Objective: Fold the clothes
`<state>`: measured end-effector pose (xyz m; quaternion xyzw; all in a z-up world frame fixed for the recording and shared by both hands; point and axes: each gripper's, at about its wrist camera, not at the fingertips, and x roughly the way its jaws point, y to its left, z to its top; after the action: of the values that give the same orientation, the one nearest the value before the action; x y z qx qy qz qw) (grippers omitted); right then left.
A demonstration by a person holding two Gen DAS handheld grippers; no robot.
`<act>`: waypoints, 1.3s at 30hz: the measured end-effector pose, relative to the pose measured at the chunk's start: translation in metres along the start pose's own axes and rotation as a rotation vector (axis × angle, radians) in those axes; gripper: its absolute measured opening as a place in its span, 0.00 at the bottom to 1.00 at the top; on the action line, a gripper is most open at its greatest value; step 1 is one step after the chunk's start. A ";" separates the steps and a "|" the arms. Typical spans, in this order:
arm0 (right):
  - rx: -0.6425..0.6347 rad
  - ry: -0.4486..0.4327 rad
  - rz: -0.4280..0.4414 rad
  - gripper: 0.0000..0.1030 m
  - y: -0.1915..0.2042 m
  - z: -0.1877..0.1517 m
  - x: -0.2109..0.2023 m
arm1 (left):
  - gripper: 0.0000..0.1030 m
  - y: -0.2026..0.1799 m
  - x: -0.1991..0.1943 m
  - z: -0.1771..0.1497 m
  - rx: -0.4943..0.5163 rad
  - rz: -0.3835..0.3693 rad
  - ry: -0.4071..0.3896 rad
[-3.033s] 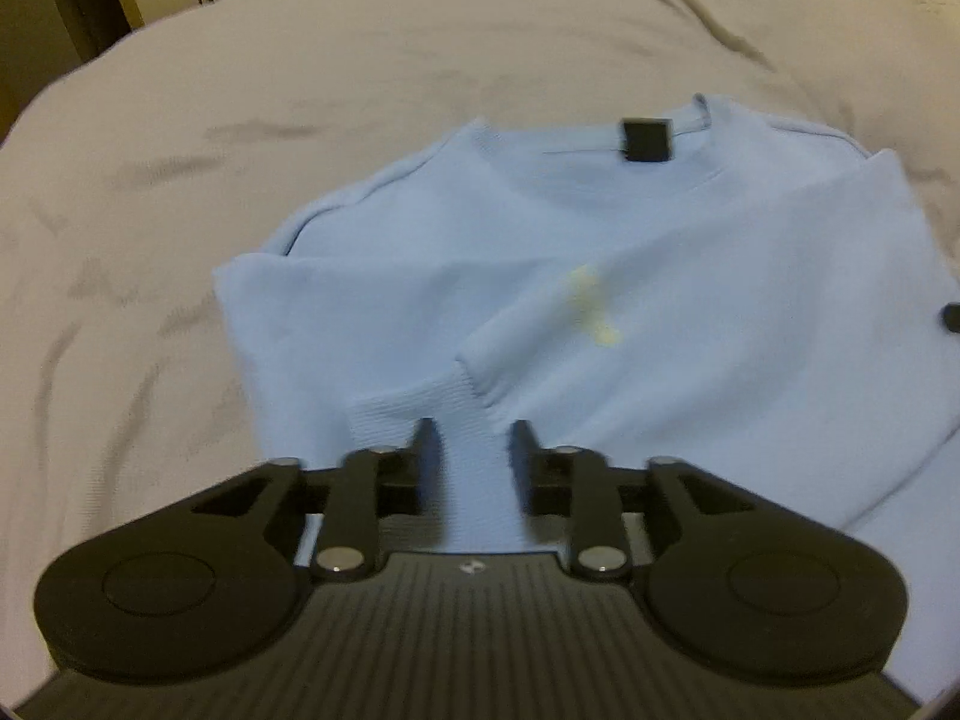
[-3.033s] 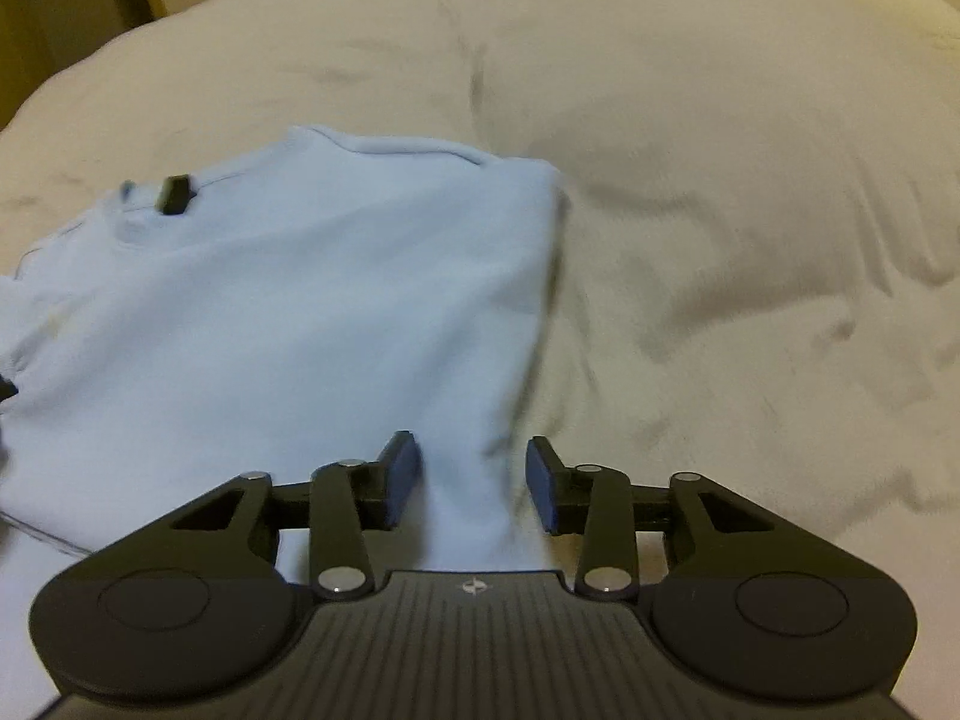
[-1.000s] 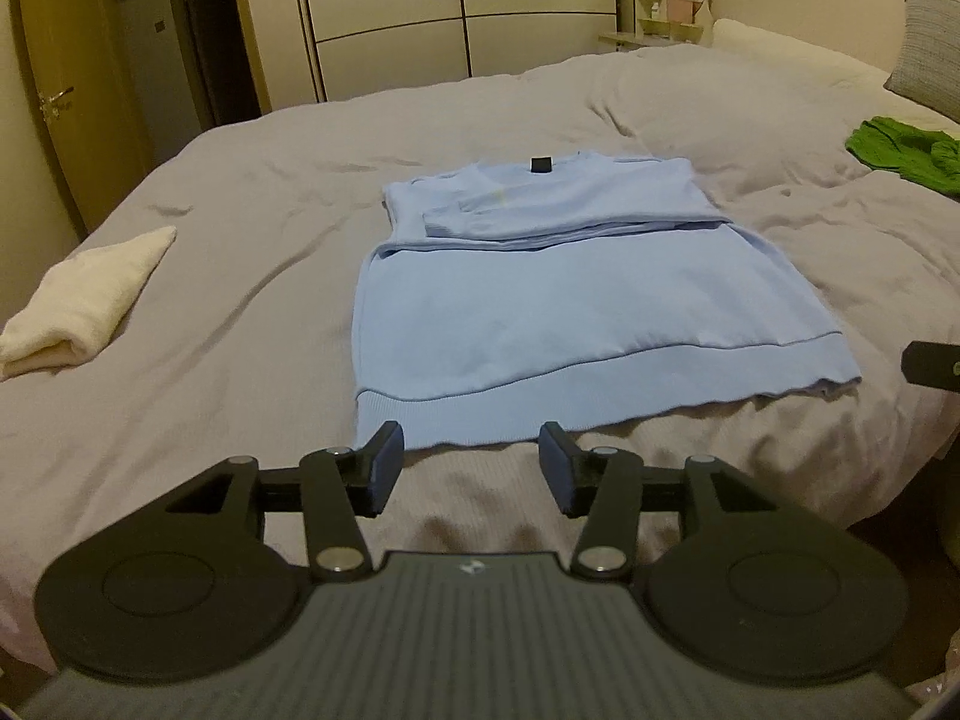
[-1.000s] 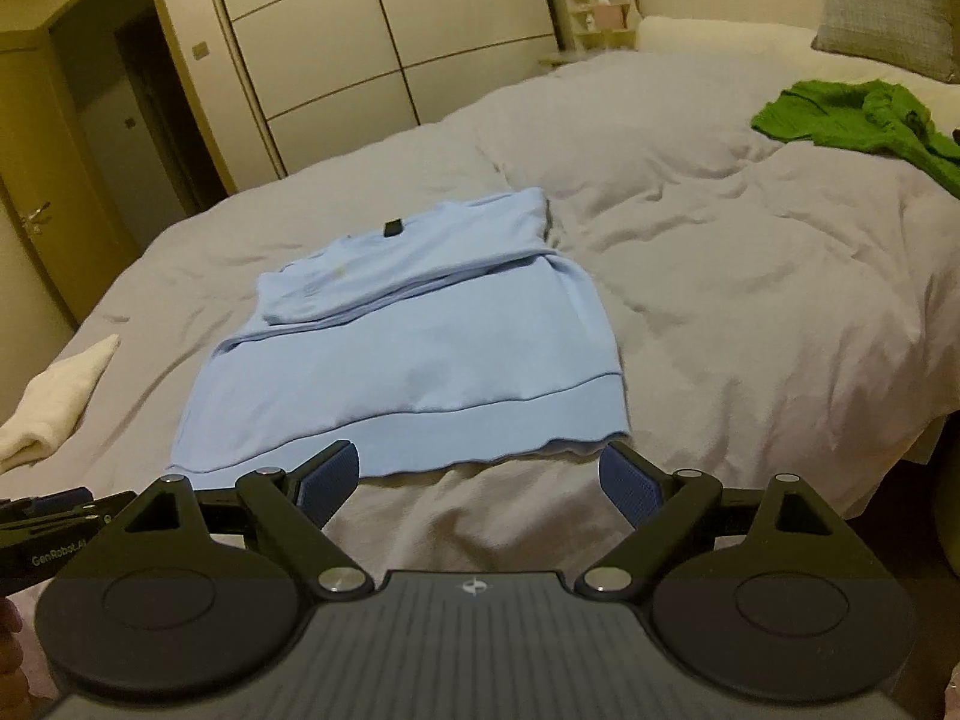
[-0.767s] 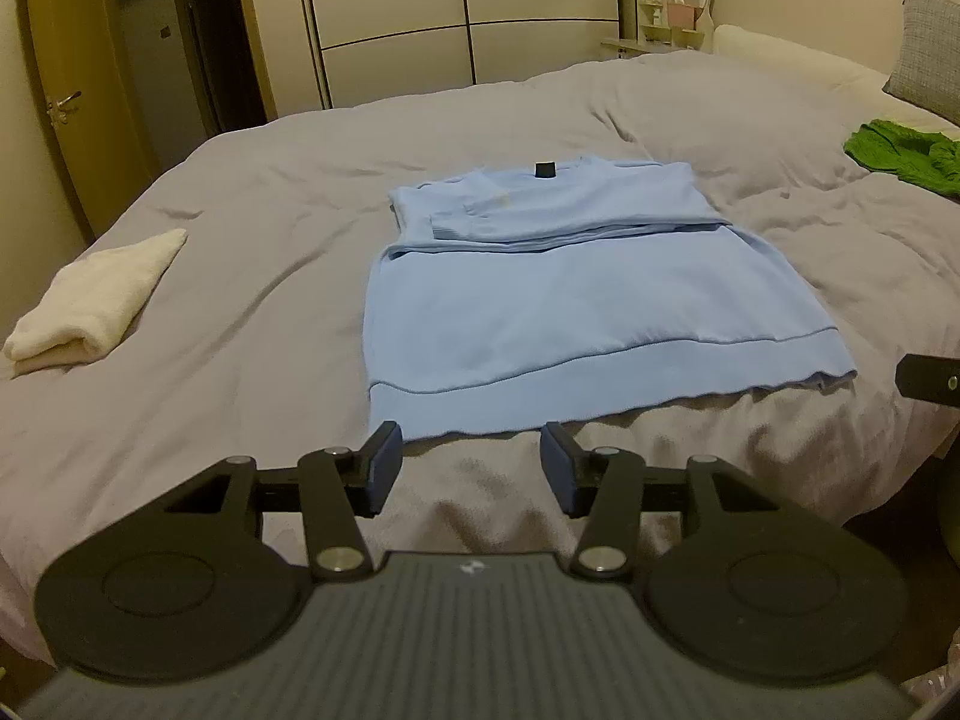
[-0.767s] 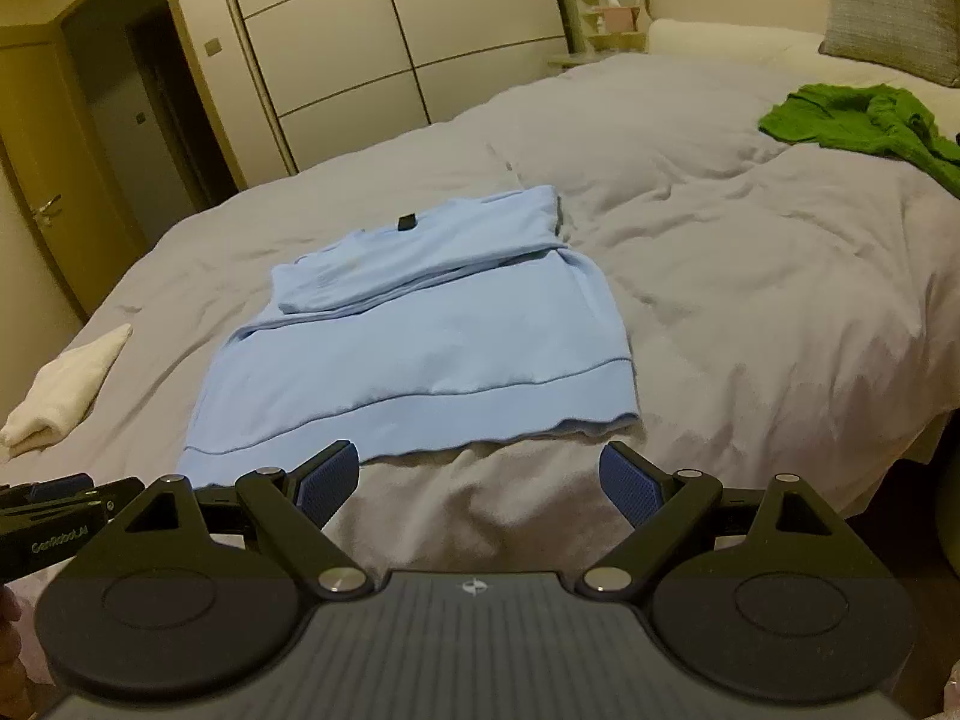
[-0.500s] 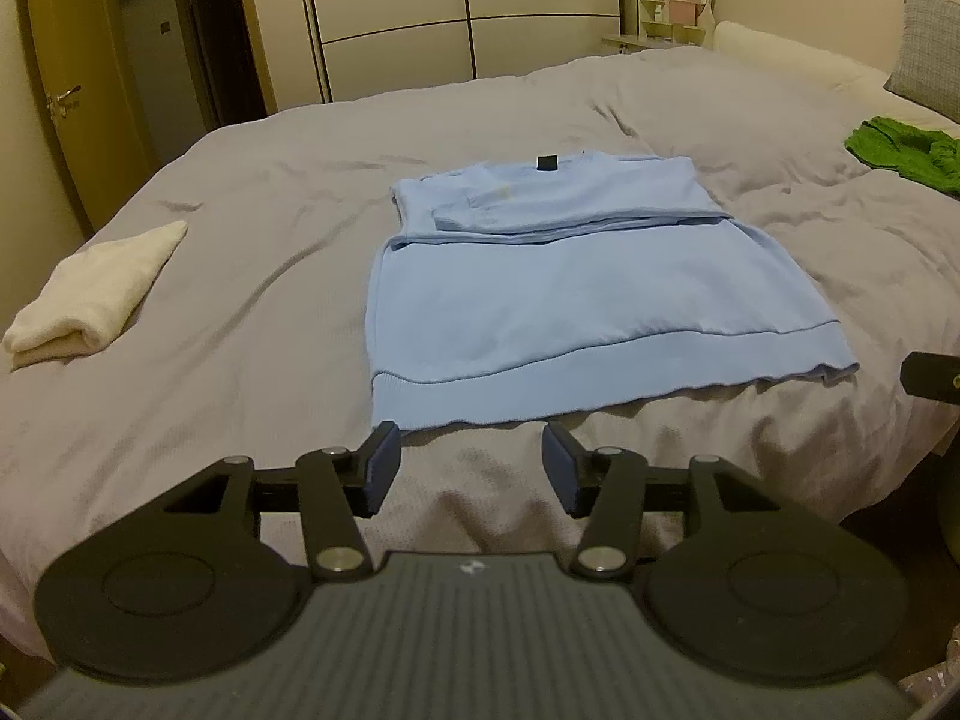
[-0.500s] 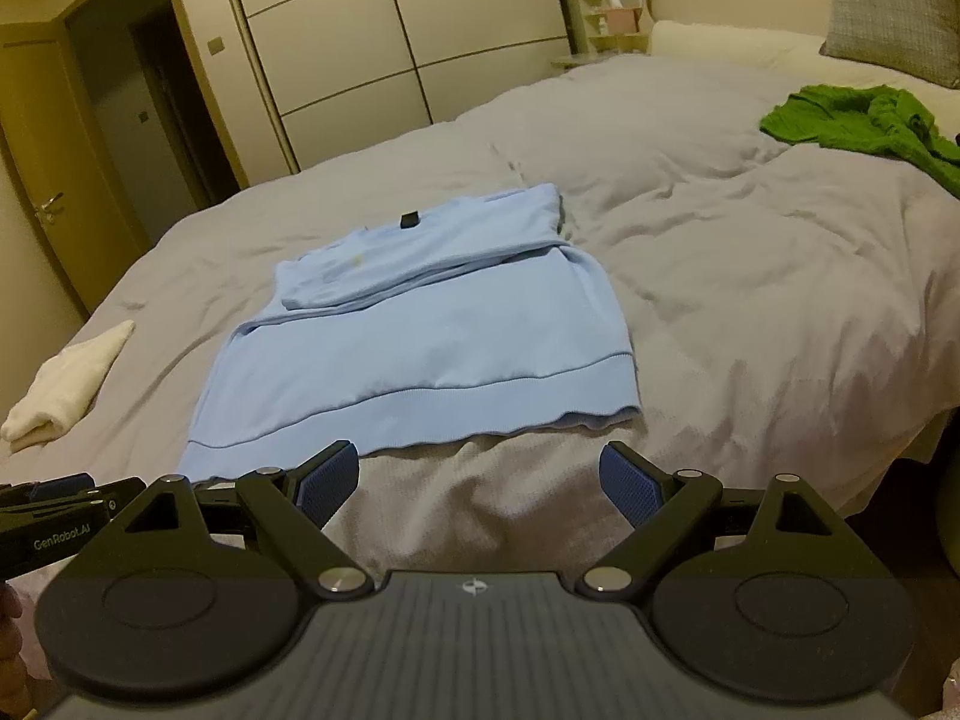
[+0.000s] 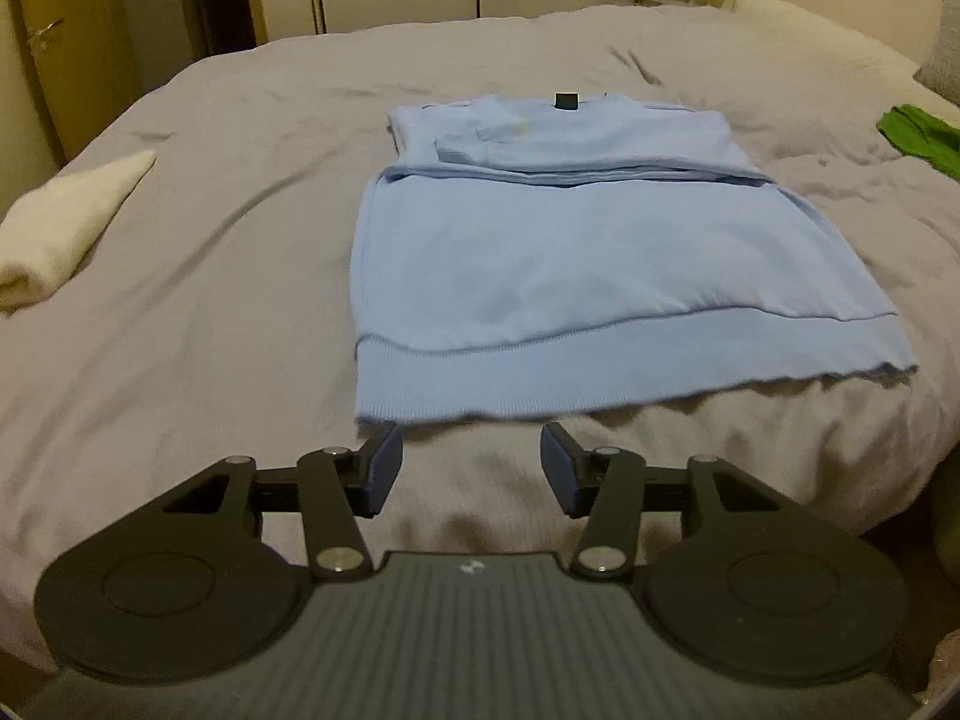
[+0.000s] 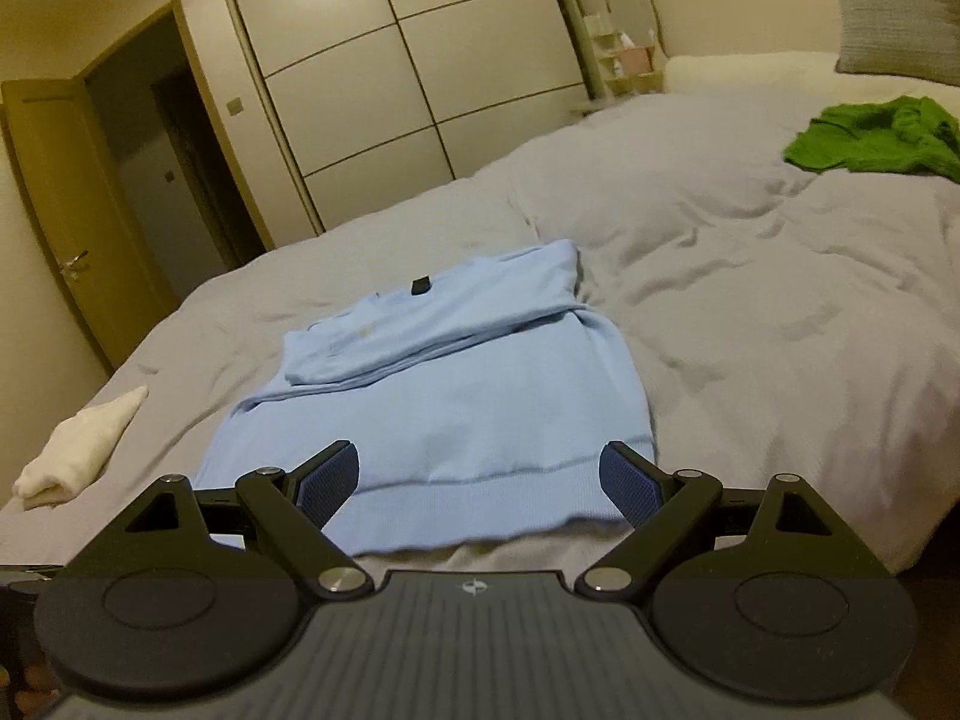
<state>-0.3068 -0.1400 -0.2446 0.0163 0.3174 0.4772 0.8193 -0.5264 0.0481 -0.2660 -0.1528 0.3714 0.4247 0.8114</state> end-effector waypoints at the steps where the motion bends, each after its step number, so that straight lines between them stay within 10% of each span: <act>1: -0.004 0.002 0.004 0.87 -0.004 0.002 0.009 | 0.45 -0.002 0.005 0.004 0.012 0.010 -0.005; 8: -0.127 0.088 0.016 0.84 -0.041 0.015 0.080 | 0.43 -0.011 0.041 0.020 0.041 0.069 -0.004; 11: -0.263 0.137 -0.012 0.68 -0.045 0.018 0.094 | 0.36 -0.013 0.040 0.028 0.043 0.093 -0.026; 22: -0.546 0.011 -0.146 0.69 -0.024 -0.037 0.036 | 0.35 0.004 0.001 -0.031 0.181 0.093 -0.144; 39: -1.050 0.046 -0.261 0.71 -0.008 -0.097 0.066 | 0.35 -0.013 0.065 -0.079 1.098 0.314 -0.191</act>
<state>-0.3302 -0.1184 -0.3581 -0.4453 0.0535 0.4660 0.7627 -0.5295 0.0328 -0.3677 0.3865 0.4808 0.2970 0.7289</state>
